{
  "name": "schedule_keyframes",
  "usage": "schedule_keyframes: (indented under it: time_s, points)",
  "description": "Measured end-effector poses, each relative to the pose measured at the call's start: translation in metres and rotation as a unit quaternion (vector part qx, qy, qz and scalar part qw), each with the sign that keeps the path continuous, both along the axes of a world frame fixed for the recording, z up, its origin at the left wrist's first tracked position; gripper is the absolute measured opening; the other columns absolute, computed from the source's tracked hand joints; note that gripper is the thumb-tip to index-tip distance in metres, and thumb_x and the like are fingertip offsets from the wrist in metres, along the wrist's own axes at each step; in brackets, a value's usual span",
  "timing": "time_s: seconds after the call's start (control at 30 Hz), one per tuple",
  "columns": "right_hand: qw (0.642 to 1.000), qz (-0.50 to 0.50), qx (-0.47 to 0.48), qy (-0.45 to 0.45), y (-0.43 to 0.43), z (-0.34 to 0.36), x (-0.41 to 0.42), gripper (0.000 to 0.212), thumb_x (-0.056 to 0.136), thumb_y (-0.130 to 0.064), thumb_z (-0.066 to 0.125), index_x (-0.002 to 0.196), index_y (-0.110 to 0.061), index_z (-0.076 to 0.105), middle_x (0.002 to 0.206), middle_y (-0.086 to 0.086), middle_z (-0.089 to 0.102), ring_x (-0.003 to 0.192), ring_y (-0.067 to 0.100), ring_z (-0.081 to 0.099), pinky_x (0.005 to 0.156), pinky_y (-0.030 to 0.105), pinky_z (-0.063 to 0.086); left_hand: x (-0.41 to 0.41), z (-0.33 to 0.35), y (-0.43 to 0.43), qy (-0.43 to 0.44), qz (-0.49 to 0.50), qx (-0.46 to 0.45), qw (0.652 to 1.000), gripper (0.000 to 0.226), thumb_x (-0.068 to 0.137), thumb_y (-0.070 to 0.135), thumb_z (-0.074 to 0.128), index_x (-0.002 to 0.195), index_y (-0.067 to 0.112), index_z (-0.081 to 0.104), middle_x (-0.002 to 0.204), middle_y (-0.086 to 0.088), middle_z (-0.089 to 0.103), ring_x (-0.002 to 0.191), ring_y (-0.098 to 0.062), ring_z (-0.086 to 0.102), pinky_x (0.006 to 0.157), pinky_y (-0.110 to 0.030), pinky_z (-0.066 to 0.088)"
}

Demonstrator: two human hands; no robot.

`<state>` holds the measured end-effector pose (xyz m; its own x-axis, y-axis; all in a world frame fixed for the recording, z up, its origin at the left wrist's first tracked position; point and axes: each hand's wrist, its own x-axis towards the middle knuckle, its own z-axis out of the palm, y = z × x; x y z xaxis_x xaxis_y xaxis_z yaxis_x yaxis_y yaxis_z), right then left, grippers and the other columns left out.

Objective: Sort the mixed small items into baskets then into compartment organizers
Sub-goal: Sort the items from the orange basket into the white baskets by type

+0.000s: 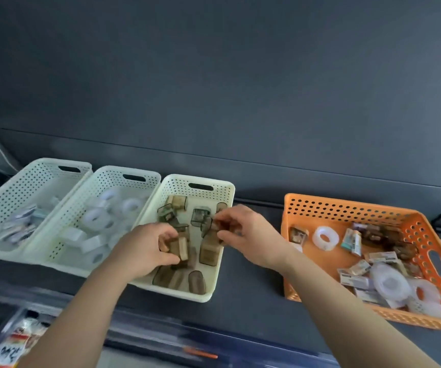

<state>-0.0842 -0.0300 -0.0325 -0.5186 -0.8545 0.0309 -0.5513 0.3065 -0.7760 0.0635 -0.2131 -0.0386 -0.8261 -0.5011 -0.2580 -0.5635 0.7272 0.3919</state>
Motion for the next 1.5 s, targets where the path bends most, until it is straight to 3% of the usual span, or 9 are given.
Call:
schedule_keyframes:
  time_s: [0.2, 0.37, 0.5, 0.6, 0.87, 1.07, 1.27, 1.4, 1.5]
  points:
    - [0.971, 0.044, 0.167, 0.163, -0.024, -0.012, 0.015, 0.029, 0.091, -0.029, 0.056, 0.118, -0.019, 0.061, 0.113, 0.002, 0.062, 0.11, 0.02, 0.049, 0.097, 0.035, 0.038, 0.004, -0.006, -0.019, -0.03, -0.056, 0.056, 0.996, 0.039, 0.074, 0.05, 0.074, 0.108, 0.038, 0.058, 0.101, 0.019, 0.06, 0.09, 0.0, 0.057, 0.083, -0.027, 0.052]
    - [0.946, 0.059, 0.212, 0.236, -0.03, -0.021, 0.022, 0.029, 0.092, -0.035, 0.052, 0.118, -0.027, 0.063, 0.114, -0.002, 0.06, 0.116, 0.018, 0.038, 0.1, 0.033, 0.03, -0.007, -0.005, -0.023, 0.021, -0.072, 0.037, 0.996, 0.039, 0.092, 0.022, 0.054, 0.129, 0.028, 0.042, 0.123, 0.009, 0.045, 0.105, -0.003, 0.05, 0.093, -0.024, 0.041]
    - [0.973, 0.015, 0.135, 0.188, -0.012, -0.02, 0.023, 0.029, 0.092, -0.029, 0.055, 0.119, -0.024, 0.063, 0.12, -0.004, 0.06, 0.117, 0.02, 0.044, 0.101, 0.036, 0.038, -0.021, -0.013, -0.018, 0.018, -0.111, -0.037, 0.993, 0.053, 0.093, 0.029, 0.057, 0.14, 0.023, 0.035, 0.143, 0.004, 0.038, 0.128, -0.013, 0.036, 0.104, -0.028, 0.033]
    - [0.978, -0.069, 0.091, 0.172, 0.019, -0.012, 0.017, 0.035, 0.094, -0.027, 0.054, 0.128, -0.019, 0.058, 0.131, -0.004, 0.058, 0.123, 0.016, 0.047, 0.104, 0.029, 0.04, -0.033, -0.008, -0.008, 0.064, -0.111, -0.071, 0.989, 0.051, 0.094, 0.035, 0.054, 0.141, 0.022, 0.038, 0.145, 0.005, 0.037, 0.13, -0.013, 0.038, 0.107, -0.029, 0.033]
    - [0.947, -0.244, 0.123, 0.166, 0.165, 0.013, -0.028, 0.028, 0.089, -0.024, 0.064, 0.116, -0.02, 0.067, 0.117, -0.004, 0.067, 0.102, 0.018, 0.063, 0.086, 0.03, 0.049, -0.107, 0.015, 0.098, 0.23, -0.216, -0.036, 0.948, 0.035, 0.092, 0.031, 0.056, 0.124, 0.019, 0.059, 0.119, 0.008, 0.058, 0.113, -0.014, 0.053, 0.097, -0.028, 0.041]
    - [0.93, -0.278, 0.222, 0.092, 0.26, 0.008, -0.072, 0.033, 0.086, -0.024, 0.068, 0.119, -0.02, 0.066, 0.118, -0.004, 0.065, 0.105, 0.015, 0.061, 0.089, 0.026, 0.045, -0.156, 0.003, 0.196, 0.191, -0.294, 0.03, 0.936, 0.035, 0.094, 0.035, 0.054, 0.128, 0.028, 0.054, 0.118, 0.016, 0.054, 0.105, -0.001, 0.05, 0.09, -0.019, 0.043]
    - [0.944, -0.185, 0.267, 0.062, 0.272, -0.016, -0.098, 0.033, 0.087, -0.027, 0.063, 0.119, -0.021, 0.065, 0.112, -0.003, 0.069, 0.101, 0.017, 0.063, 0.09, 0.035, 0.051, -0.185, -0.021, 0.242, 0.132, -0.3, 0.057, 0.943, 0.037, 0.093, 0.033, 0.057, 0.129, 0.025, 0.055, 0.119, 0.016, 0.054, 0.101, 0.003, 0.051, 0.087, -0.013, 0.039]
    - [0.961, -0.181, 0.204, 0.053, 0.285, -0.01, -0.113, 0.031, 0.088, -0.022, 0.063, 0.119, -0.024, 0.065, 0.099, -0.009, 0.067, 0.081, 0.008, 0.065, 0.081, 0.026, 0.053, -0.198, -0.029, 0.258, 0.116, -0.28, 0.068, 0.95, 0.037, 0.092, 0.034, 0.06, 0.127, 0.028, 0.056, 0.116, 0.012, 0.059, 0.097, -0.001, 0.055, 0.079, -0.012, 0.042]
    - [0.961, -0.236, 0.127, 0.067, 0.305, 0.003, -0.126, 0.028, 0.085, -0.015, 0.066, 0.113, -0.021, 0.069, 0.093, -0.009, 0.067, 0.084, 0.008, 0.064, 0.079, 0.025, 0.052, -0.21, -0.032, 0.274, 0.095, -0.274, 0.095, 0.952, 0.041, 0.089, 0.035, 0.063, 0.129, 0.026, 0.056, 0.119, 0.009, 0.06, 0.095, 0.0, 0.054, 0.079, -0.011, 0.041]
